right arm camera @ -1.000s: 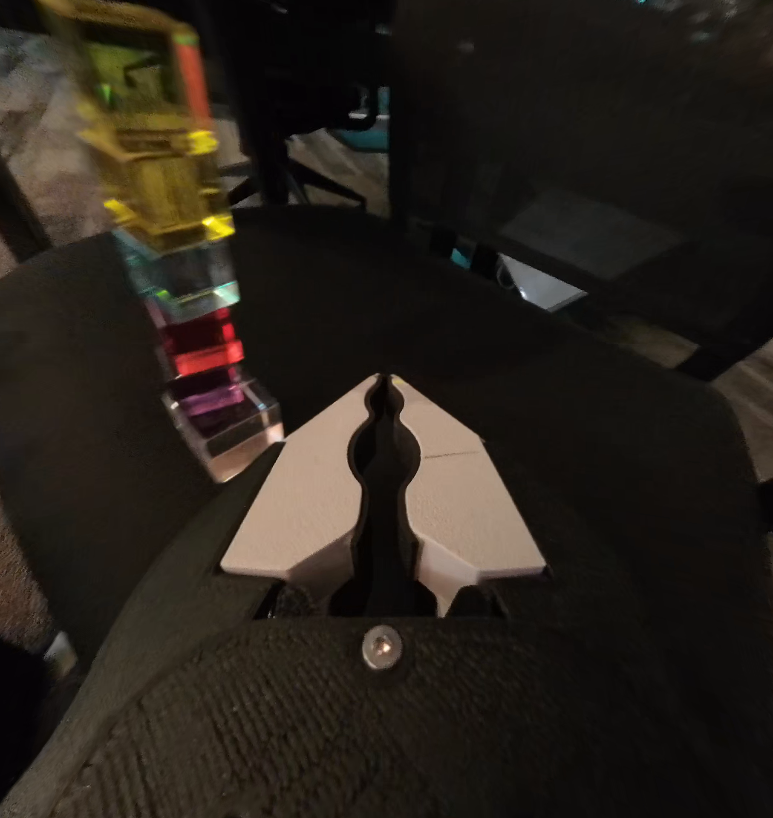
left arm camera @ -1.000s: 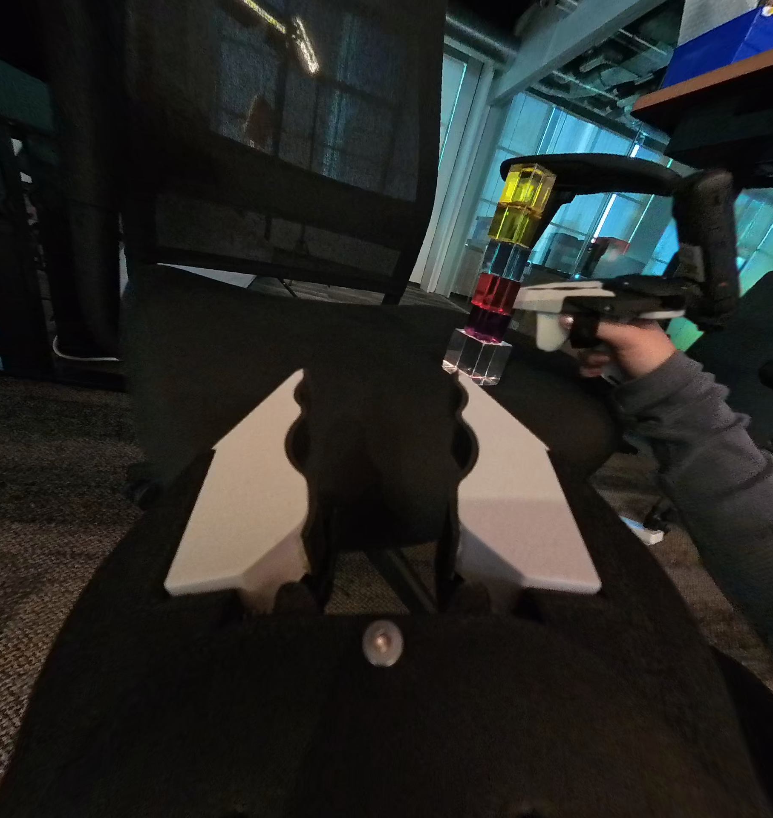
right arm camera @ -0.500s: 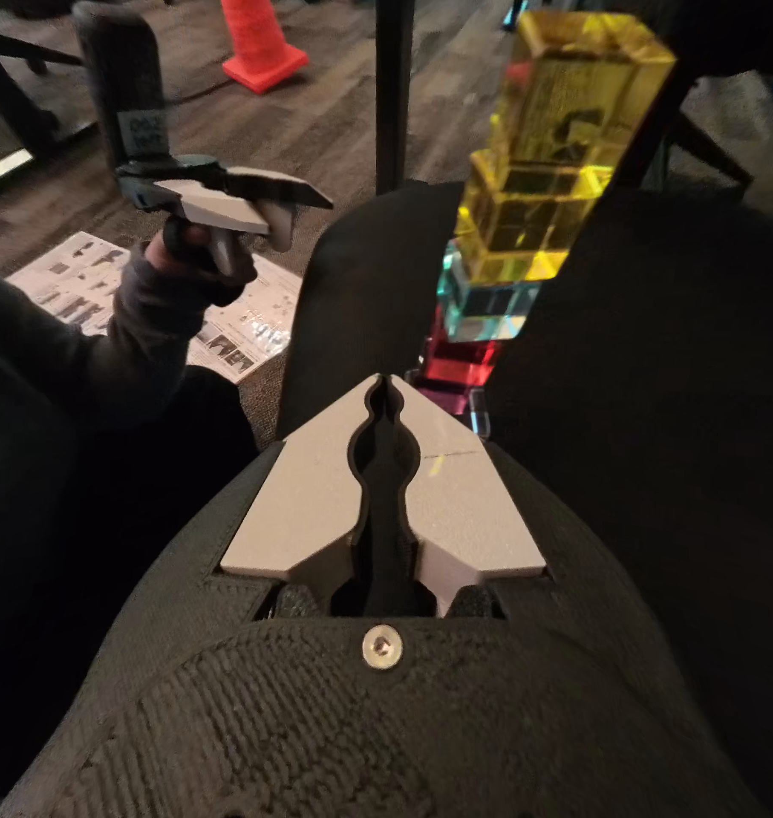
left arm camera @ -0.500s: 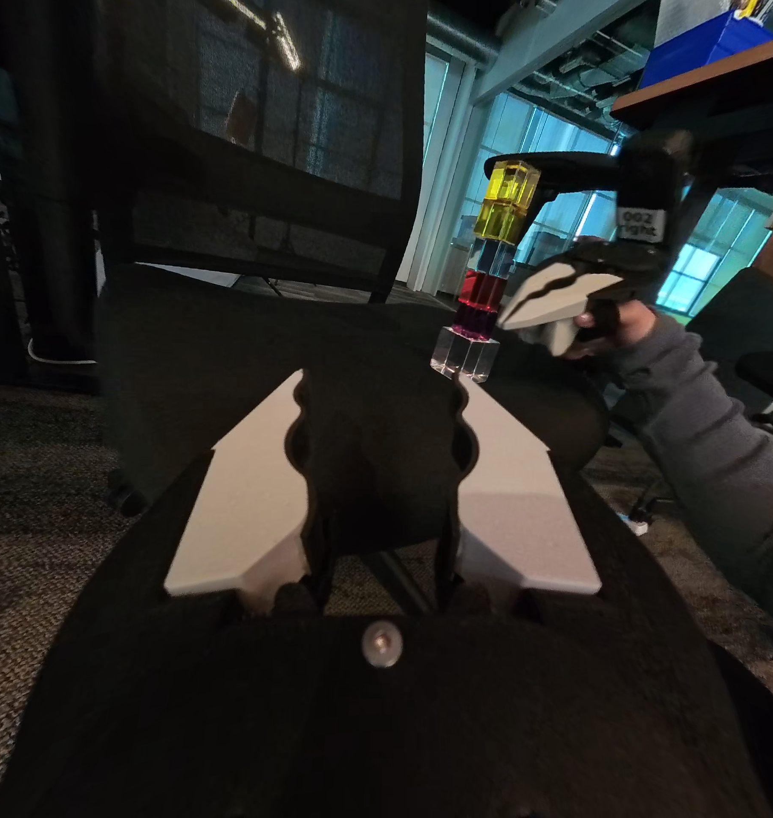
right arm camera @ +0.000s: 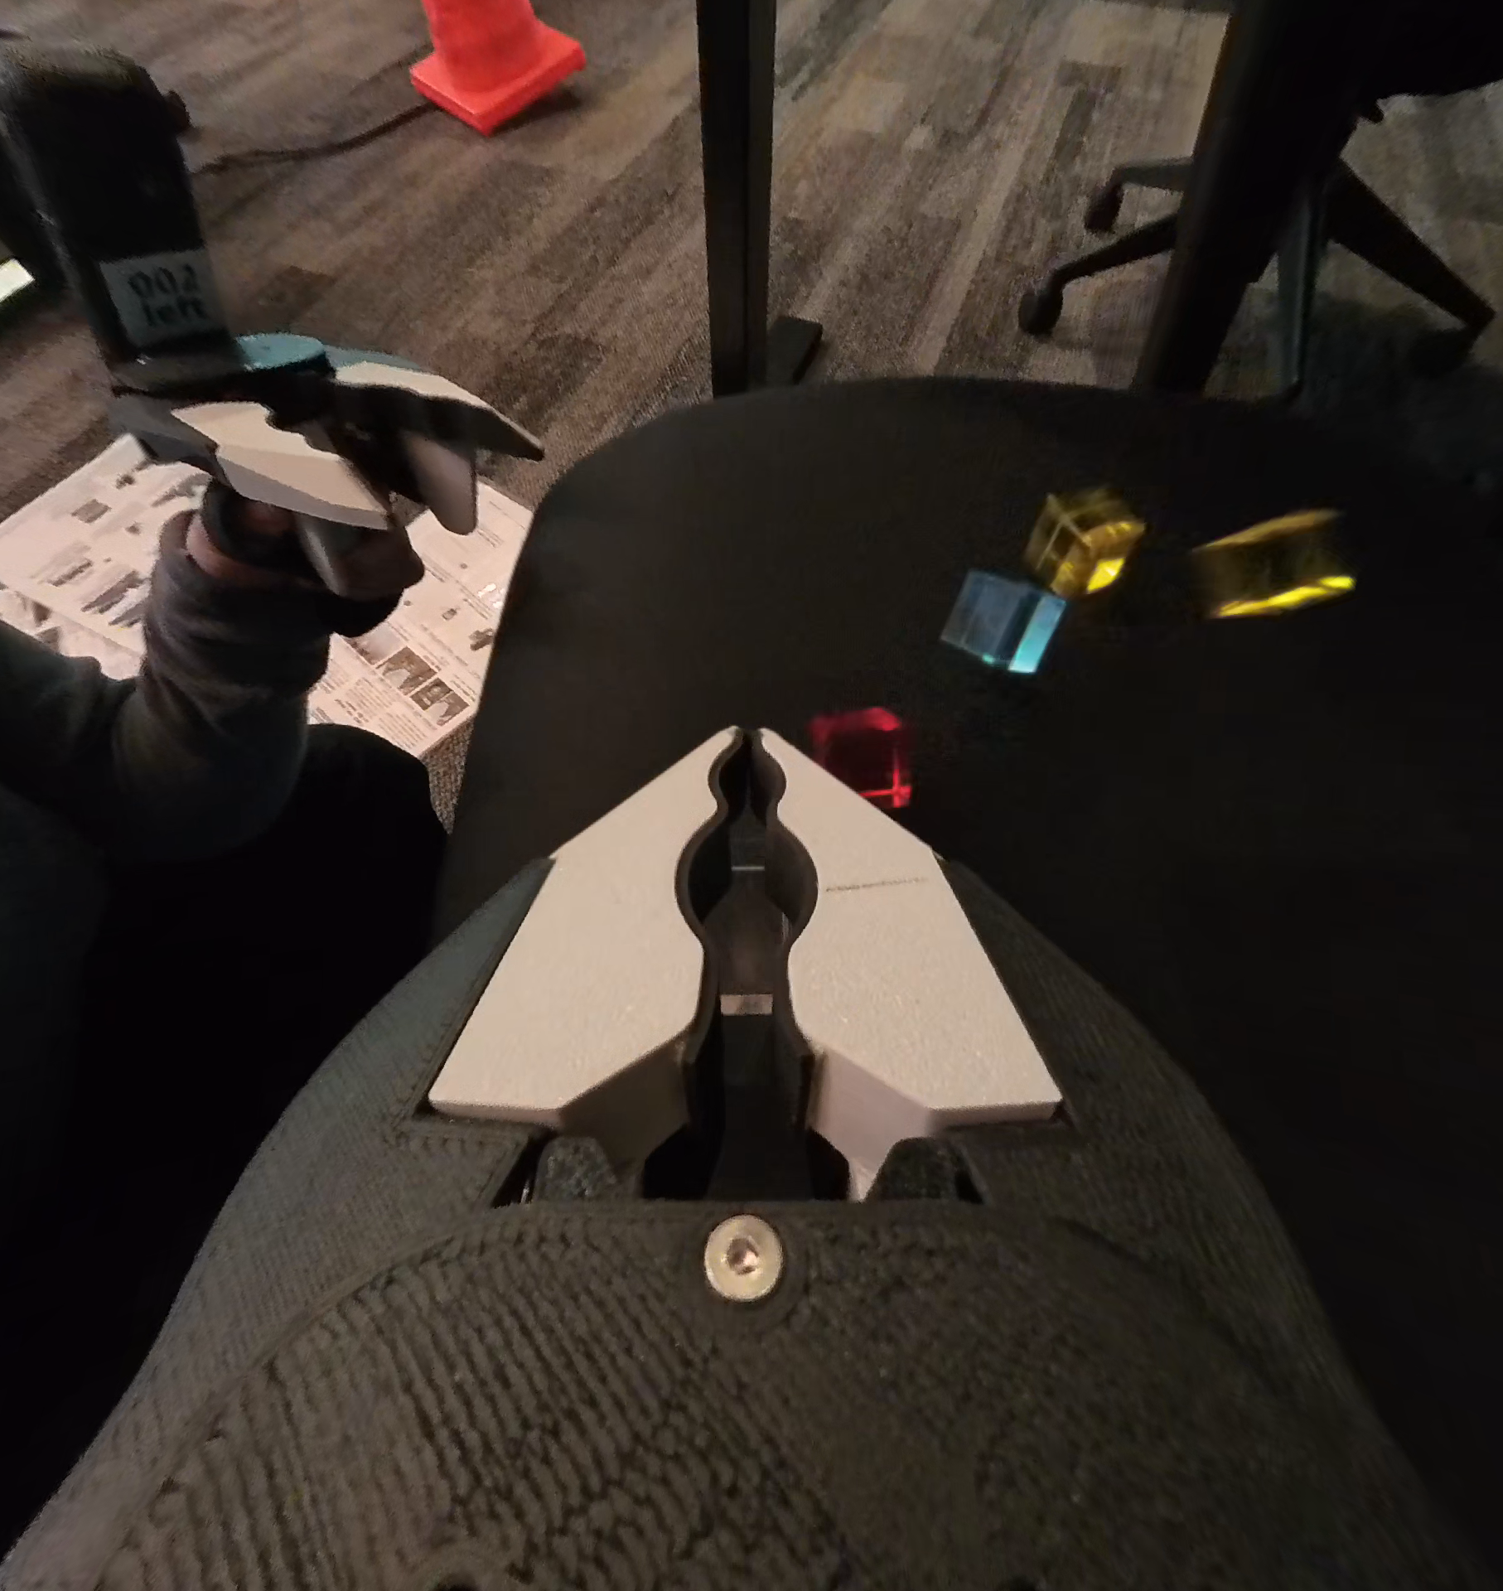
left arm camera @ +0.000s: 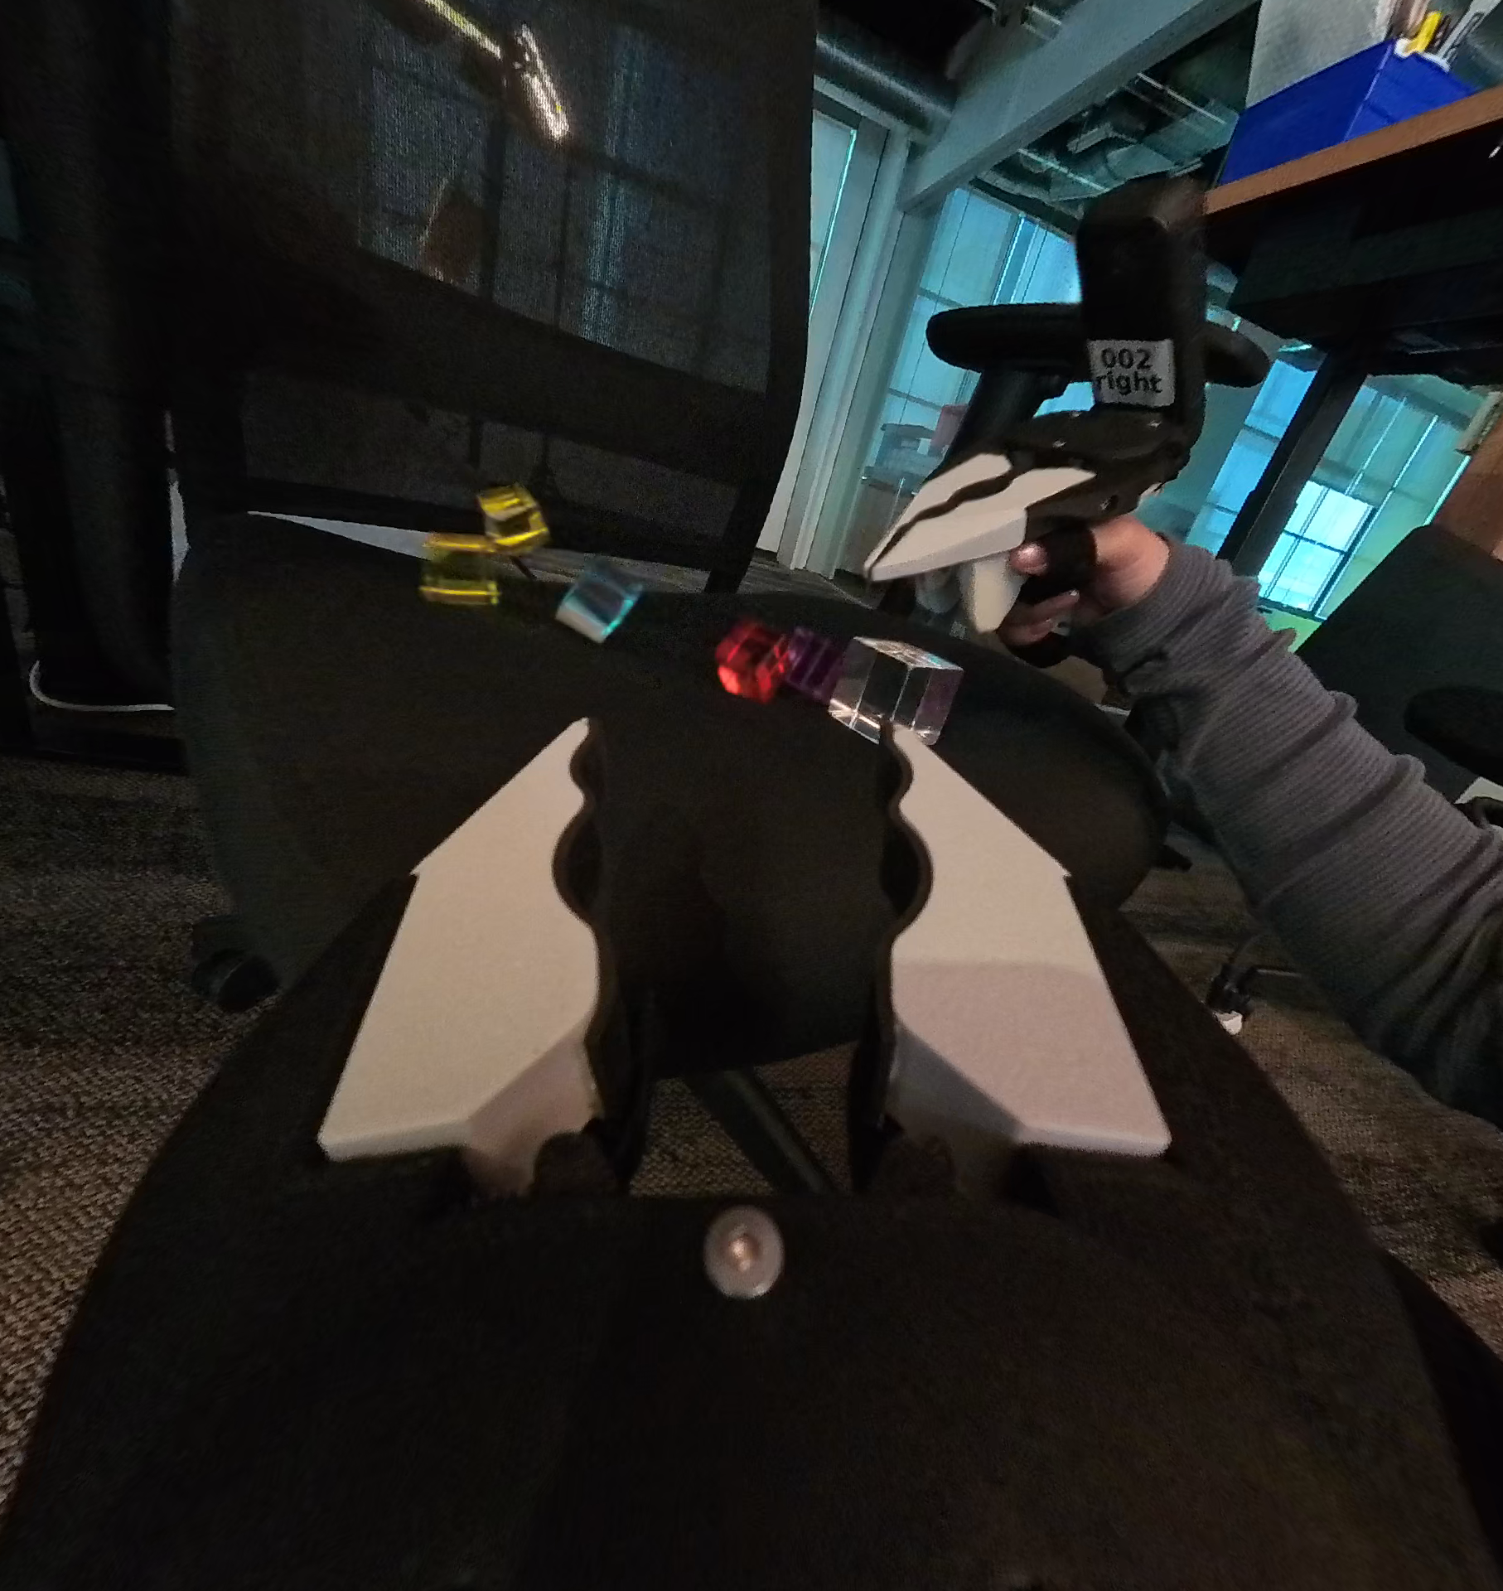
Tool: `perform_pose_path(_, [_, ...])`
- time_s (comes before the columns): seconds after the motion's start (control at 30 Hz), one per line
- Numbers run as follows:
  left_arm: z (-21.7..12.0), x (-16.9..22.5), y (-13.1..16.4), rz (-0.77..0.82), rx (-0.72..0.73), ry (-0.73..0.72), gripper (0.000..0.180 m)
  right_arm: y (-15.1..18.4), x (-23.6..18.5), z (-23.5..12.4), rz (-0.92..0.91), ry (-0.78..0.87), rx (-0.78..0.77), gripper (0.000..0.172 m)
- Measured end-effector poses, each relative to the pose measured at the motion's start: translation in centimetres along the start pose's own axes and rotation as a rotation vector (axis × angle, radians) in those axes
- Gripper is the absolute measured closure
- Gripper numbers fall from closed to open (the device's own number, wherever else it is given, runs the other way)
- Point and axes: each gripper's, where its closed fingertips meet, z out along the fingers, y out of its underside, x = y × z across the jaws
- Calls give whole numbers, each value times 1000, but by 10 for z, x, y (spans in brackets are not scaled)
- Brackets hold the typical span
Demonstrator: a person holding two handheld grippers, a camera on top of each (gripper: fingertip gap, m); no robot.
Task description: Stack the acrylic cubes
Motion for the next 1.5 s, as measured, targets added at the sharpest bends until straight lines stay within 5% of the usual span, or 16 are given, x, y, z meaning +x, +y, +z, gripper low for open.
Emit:
perform_pose_path(0.53, [-6, -5, -5, -11, 24, -8, 118, -20, 29, -10, -25, 152, 94, 172])
perform_pose_path(0.9, [-2, -5, -1, -20, 15, 7, 118, 48, 50, -11, -69, 218, -277, 140])
perform_pose_path(1.27, [3, 8, -5, 5, 13, 87, 118, 59, 46, 7, 41, -79, -100, 128])
perform_pose_path(1.5, [53, 8, -10, 183, -152, -120, 126, 59, 46, 7, 36, -76, -75, 136])
